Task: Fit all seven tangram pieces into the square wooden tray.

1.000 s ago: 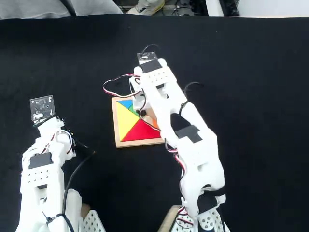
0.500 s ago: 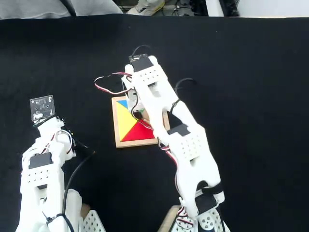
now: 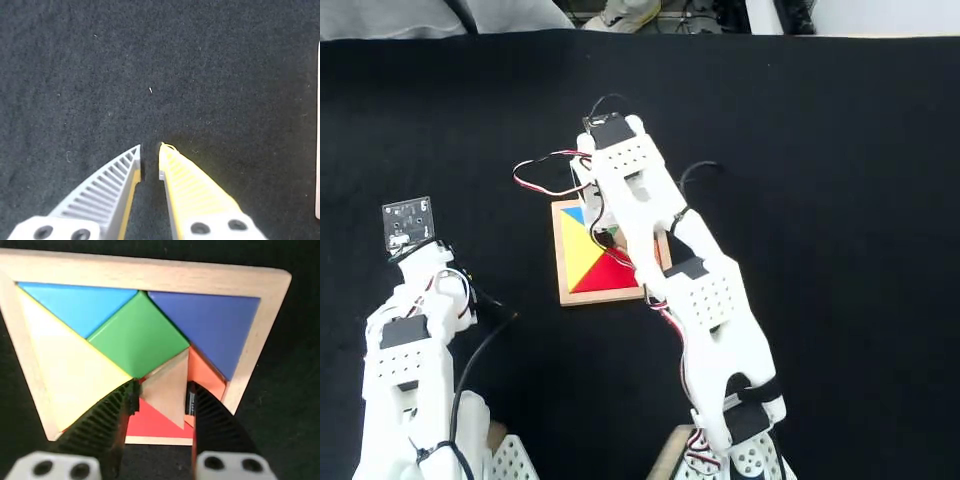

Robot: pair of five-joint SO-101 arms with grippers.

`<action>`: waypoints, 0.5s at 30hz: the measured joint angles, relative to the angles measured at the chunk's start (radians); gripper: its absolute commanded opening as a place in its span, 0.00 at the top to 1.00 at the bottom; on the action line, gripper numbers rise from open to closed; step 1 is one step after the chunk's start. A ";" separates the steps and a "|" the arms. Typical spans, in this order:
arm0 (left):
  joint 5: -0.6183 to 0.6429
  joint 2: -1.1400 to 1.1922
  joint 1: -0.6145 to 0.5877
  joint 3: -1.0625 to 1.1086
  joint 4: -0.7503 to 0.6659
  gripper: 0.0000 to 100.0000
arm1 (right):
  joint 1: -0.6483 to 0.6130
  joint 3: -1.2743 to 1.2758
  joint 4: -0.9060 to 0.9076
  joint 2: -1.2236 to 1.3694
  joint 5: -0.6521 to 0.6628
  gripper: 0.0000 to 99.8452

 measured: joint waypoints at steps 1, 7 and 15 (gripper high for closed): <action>0.000 0.000 0.000 0.000 0.000 0.93 | 0.000 -0.006 0.000 0.005 0.017 0.87; 0.000 0.000 0.000 0.000 0.000 0.93 | 0.000 -0.018 0.003 0.005 0.029 0.87; 0.000 0.000 0.000 0.000 0.000 0.93 | -0.008 0.002 0.003 -0.014 0.029 0.71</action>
